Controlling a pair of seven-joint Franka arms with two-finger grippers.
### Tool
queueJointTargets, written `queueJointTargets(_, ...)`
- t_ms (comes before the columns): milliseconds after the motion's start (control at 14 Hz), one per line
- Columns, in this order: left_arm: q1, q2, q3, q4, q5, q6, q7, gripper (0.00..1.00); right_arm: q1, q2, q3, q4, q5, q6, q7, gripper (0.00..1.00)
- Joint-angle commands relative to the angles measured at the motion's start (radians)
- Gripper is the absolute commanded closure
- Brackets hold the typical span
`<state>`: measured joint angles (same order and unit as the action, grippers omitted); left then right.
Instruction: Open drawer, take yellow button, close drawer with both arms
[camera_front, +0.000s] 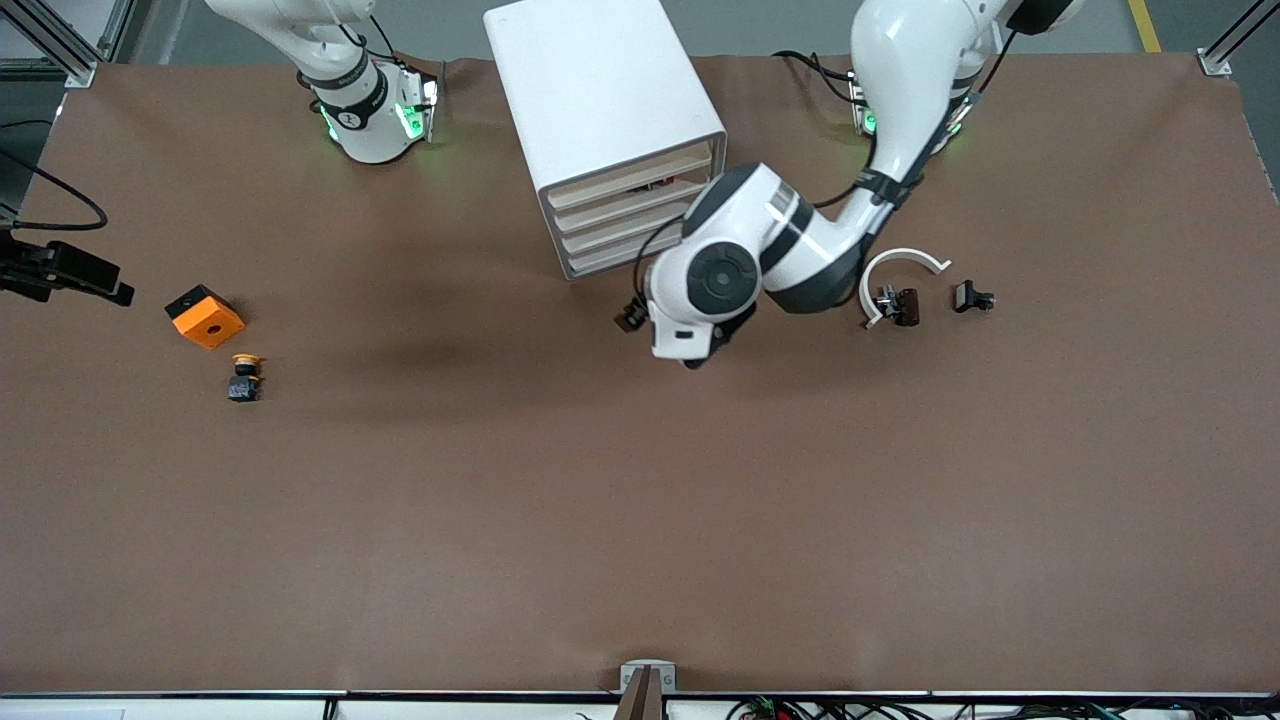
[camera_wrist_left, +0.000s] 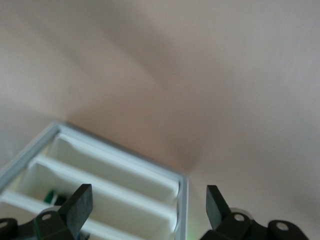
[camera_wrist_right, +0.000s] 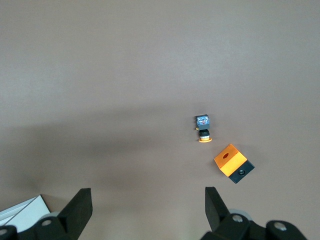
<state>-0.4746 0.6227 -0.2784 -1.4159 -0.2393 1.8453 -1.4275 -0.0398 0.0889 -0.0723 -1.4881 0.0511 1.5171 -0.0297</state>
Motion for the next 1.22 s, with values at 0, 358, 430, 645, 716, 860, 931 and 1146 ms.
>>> queueJointTargets(0, 0.008, -0.038, -0.004, 0.009, 0.145, -0.017, -0.001, 0.00, 0.015, 0.006, 0.005, 0.031, 0.000, -0.050, 0.016, 0.00)
queueJointTargets(358, 0.192, -0.129, -0.015, 0.003, 0.175, -0.207, 0.250, 0.00, 0.017, -0.056, -0.001, 0.038, -0.054, -0.186, 0.017, 0.00)
queueJointTargets(430, 0.236, -0.159, -0.015, 0.002, 0.173, -0.251, 0.345, 0.00, 0.015, -0.082, -0.003, 0.031, -0.054, -0.192, 0.007, 0.00)
queueJointTargets(645, 0.364, -0.253, -0.016, -0.006, 0.166, -0.375, 0.577, 0.00, 0.018, -0.133, -0.003, 0.019, -0.045, -0.229, 0.007, 0.00)
queueJointTargets(716, 0.405, -0.288, -0.016, -0.023, 0.166, -0.397, 0.646, 0.00, 0.024, -0.141, -0.001, 0.015, -0.045, -0.229, 0.007, 0.00)
queueJointTargets(860, 0.480, -0.390, -0.016, -0.102, 0.166, -0.408, 0.798, 0.00, 0.026, -0.141, 0.002, -0.035, -0.045, -0.207, 0.010, 0.00)
queueJointTargets(931, 0.525, -0.444, -0.016, -0.144, 0.164, -0.408, 0.885, 0.00, 0.026, -0.146, 0.003, -0.085, -0.045, -0.168, 0.010, 0.00)
queueJointTargets(1146, 0.518, -0.556, 0.068, -0.256, 0.167, -0.403, 1.091, 0.00, 0.024, -0.179, 0.003, -0.107, -0.043, -0.133, 0.010, 0.00)
